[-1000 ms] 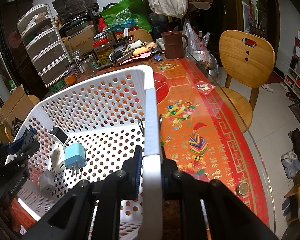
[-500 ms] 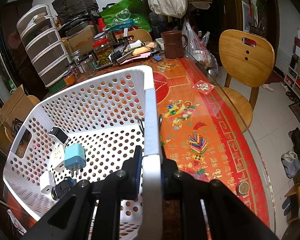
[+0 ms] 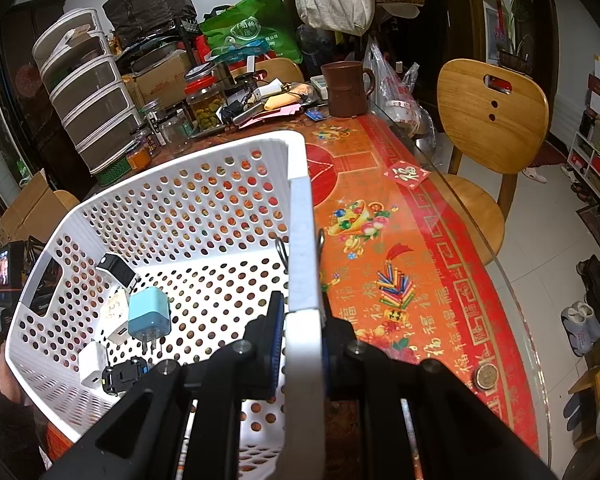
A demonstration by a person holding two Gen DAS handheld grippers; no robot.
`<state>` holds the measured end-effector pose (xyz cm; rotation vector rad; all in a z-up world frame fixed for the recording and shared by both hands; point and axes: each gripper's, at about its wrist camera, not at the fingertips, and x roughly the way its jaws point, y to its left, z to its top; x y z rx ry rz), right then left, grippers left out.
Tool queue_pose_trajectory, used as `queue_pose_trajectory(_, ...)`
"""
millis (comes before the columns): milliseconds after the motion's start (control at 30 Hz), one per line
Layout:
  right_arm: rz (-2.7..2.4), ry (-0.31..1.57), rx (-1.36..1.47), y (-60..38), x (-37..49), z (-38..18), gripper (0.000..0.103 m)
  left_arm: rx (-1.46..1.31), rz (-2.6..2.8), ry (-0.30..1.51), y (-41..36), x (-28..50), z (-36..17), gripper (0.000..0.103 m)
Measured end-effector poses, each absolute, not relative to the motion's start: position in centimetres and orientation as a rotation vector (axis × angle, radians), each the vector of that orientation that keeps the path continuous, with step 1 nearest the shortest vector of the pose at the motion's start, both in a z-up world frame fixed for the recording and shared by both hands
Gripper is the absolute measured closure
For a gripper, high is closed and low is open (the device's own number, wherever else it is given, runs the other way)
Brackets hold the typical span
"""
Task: Organize rigid objects
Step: 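Grasp the pink patterned charger with the left tool, then carry the pink charger into the basket and open the left tool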
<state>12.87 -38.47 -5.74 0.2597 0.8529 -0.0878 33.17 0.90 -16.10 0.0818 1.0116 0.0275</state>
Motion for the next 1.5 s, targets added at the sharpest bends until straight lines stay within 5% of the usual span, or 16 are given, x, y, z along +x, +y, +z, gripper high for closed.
queue_pose_trajectory(100,-0.087,0.854,0.26,-38.5,12.9,-5.7,0.09,0.029,-0.01,1.016,0.8,33.3,-16.0,0.077)
queue_pose_trajectory(800,-0.081,0.851,0.262,-38.5,12.9,-5.8,0.089,0.261,0.342,0.677,0.8,26.8,-3.3,0.077)
queue_pose_trajectory(1500,-0.076,0.852,0.263,-38.6,12.8,-5.8,0.089,0.306,0.188,0.578,-7.9,21.6,1.7,0.077)
